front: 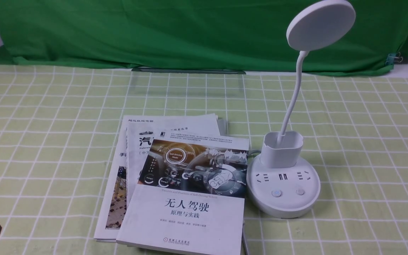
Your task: Turn off the desk lamp on the green coffee tablecloth by hand.
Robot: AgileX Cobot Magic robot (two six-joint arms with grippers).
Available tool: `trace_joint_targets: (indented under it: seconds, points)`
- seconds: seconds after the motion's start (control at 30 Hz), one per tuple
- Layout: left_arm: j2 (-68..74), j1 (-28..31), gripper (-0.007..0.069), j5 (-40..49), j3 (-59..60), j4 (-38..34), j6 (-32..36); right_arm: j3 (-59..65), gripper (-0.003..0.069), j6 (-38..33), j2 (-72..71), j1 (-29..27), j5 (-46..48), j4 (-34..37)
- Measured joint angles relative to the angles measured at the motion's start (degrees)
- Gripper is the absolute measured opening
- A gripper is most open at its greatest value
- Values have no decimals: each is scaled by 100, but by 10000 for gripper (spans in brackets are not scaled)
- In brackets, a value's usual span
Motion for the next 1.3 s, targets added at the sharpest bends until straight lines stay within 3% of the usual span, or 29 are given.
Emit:
trace_joint_targets:
  seconds: [1.3]
  points:
    - [0,0,410,0,0,0,0,0,165,0,0,0,21,0]
